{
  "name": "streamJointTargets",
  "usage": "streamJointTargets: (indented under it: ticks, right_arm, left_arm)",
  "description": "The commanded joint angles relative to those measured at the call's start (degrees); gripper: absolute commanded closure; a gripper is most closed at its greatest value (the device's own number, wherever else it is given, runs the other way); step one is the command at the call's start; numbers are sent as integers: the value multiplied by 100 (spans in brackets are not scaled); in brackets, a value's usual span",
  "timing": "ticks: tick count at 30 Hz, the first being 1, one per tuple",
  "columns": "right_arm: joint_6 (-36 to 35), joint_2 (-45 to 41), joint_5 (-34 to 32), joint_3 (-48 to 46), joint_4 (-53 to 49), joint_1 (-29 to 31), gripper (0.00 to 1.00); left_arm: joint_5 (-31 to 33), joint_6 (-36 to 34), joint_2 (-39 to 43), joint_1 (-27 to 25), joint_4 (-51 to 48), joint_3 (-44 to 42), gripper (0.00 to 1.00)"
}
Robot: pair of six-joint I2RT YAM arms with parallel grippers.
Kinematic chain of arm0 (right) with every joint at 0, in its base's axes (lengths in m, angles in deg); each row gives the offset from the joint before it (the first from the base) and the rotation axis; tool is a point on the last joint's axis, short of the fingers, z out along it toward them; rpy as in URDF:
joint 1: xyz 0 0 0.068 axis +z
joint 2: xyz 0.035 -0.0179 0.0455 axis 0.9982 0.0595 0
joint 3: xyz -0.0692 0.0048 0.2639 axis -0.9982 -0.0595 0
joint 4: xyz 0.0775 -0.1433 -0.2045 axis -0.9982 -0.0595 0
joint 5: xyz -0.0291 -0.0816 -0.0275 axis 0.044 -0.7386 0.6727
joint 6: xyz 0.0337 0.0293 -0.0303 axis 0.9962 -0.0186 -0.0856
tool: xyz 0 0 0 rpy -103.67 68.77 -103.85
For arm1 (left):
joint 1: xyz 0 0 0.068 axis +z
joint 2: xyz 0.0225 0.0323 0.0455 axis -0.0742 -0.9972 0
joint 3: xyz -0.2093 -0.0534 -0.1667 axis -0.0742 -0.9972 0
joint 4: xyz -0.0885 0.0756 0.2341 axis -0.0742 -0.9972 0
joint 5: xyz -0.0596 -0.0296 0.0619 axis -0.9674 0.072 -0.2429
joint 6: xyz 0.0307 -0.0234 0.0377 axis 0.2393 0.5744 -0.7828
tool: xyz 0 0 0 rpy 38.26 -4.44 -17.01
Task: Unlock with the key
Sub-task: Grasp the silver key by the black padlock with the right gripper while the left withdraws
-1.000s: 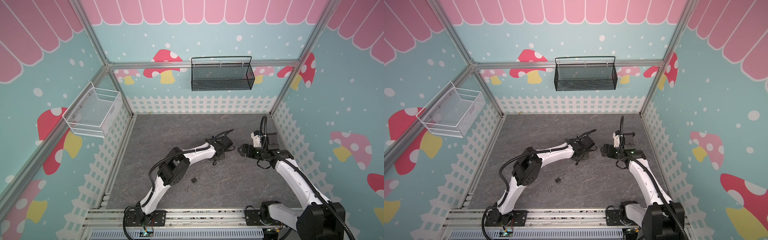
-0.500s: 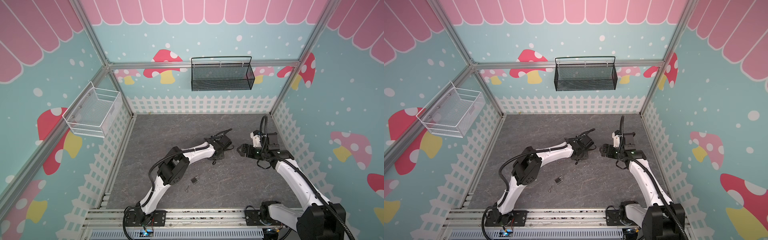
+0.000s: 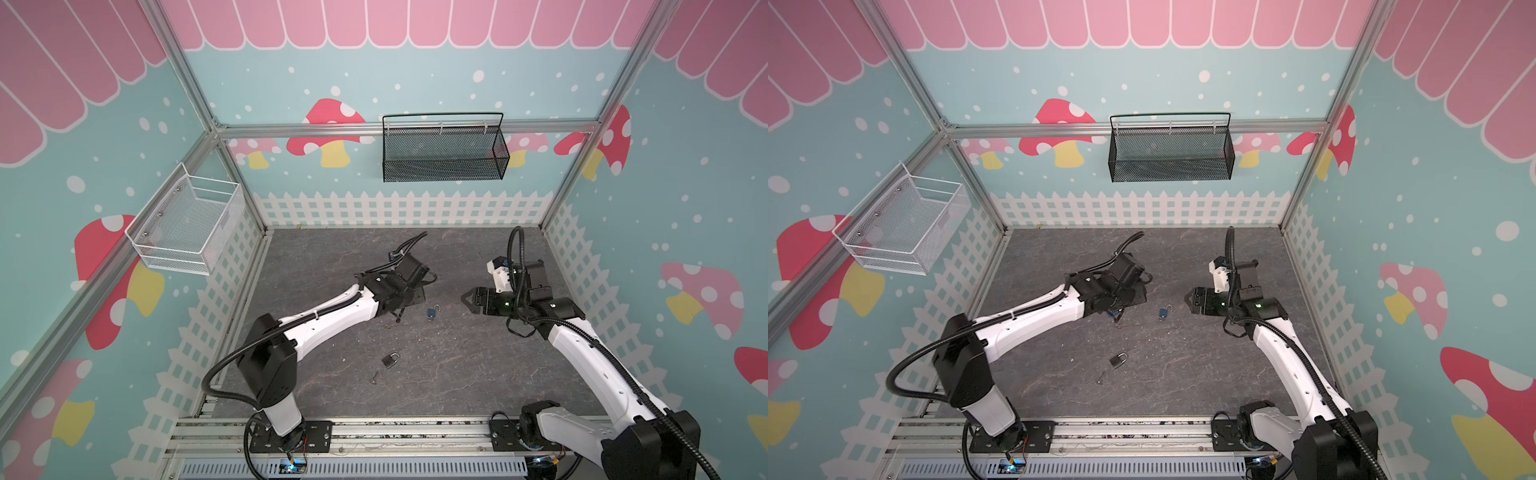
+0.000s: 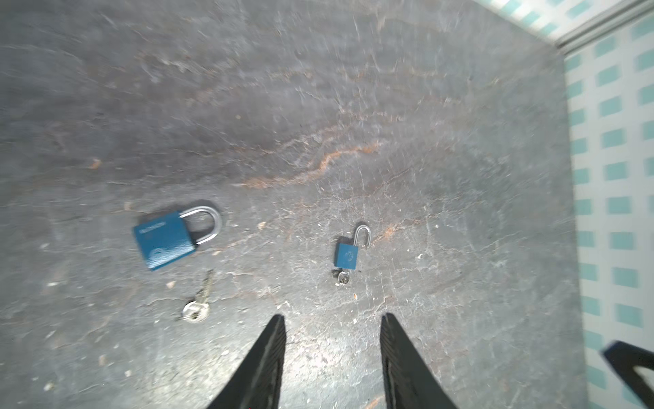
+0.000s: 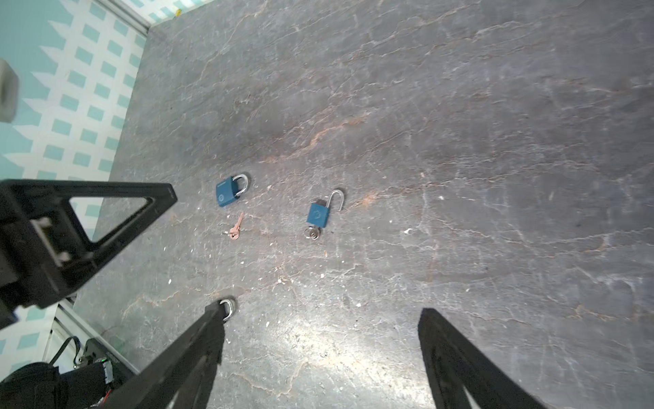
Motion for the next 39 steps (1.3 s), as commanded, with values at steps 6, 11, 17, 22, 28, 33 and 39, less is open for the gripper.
streamJointTargets:
  ticks: [6,11,17,22,28,33,39]
  right_arm:
    - [792,439,-695,297,15,1509,12]
    - [1260,857,-991,305,221,2516,14]
    - [1636,1578,-1440,587,406,3694,14]
    - [1855,2348,-1488,921,579,4424,16]
    - [2149,3048,-1492,1184,733,4977,18]
    - [2313,3452,-1529,1342,791,5282,22]
    - [2031,3916,-1543,1622,776,5430,36]
  left_arm:
    - [-23,-145,1723,518,267,-1548,56]
    - [-137,-340,2711,942,246,-2316,56]
    - [-420,-402,3773,1608,-104,-2926,56]
    - [-605,-529,4447,2142,-536,-3177,56]
    - [-920,-530,4891,2672,-883,-3416,56]
    - [-1042,-512,5129,2904,-1023,-3580,56]
    - [-1091,-397,5306,3029,-1067,-3690,56]
